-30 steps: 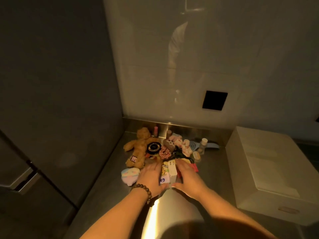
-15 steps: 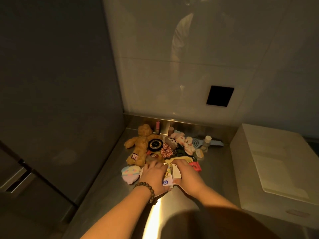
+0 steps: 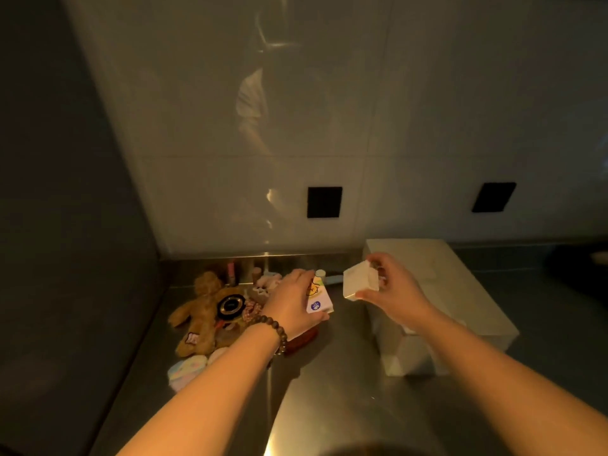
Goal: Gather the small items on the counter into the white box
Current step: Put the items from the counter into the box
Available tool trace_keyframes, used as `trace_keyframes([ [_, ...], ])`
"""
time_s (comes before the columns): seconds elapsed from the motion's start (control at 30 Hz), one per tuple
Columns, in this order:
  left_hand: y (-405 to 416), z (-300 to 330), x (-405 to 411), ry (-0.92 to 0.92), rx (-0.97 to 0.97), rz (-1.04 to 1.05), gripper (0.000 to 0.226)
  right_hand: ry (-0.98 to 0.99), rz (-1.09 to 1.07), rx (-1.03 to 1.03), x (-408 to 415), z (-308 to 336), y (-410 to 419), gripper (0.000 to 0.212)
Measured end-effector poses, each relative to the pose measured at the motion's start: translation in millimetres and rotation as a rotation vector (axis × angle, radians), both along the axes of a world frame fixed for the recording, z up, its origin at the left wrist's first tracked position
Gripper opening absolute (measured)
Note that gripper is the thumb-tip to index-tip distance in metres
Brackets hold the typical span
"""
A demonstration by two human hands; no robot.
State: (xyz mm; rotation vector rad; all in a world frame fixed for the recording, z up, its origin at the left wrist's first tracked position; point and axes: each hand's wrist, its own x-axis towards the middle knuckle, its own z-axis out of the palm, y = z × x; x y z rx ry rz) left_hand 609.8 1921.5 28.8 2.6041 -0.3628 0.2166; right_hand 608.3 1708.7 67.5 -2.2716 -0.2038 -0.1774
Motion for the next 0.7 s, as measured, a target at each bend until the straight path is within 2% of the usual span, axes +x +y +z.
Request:
trace_keyframes([
  [0.13, -32.5, -2.9, 11.2, 0.011, -0.007, -0.027, 0.088, 0.059, -0.120, 0.058, 15.1, 2.6, -64.1, 0.063],
  [0.23, -48.8, -8.0, 24.0, 0.014, 0.000, -0.009, 0.089, 0.121, -0.138, 0.016, 36.8, -9.4, -102.4, 0.067],
  [0.43, -80.1, -15.9, 46.9, 0.063, -0.007, 0.120, 0.090, 0.214, 0.013, -0.118, 97.2, -60.3, -135.1, 0.075],
  [0.6, -99.4, -24.7, 53.5, 0.139, 0.028, 0.222, 0.092, 0.263, 0.085, -0.123, 131.1, -104.3, -134.5, 0.072],
  [0.7, -104.7, -30.0, 55.9, 0.160, 0.044, 0.266, 0.090, 0.256, 0.118, -0.228, 150.1, -118.8, -131.0, 0.062],
])
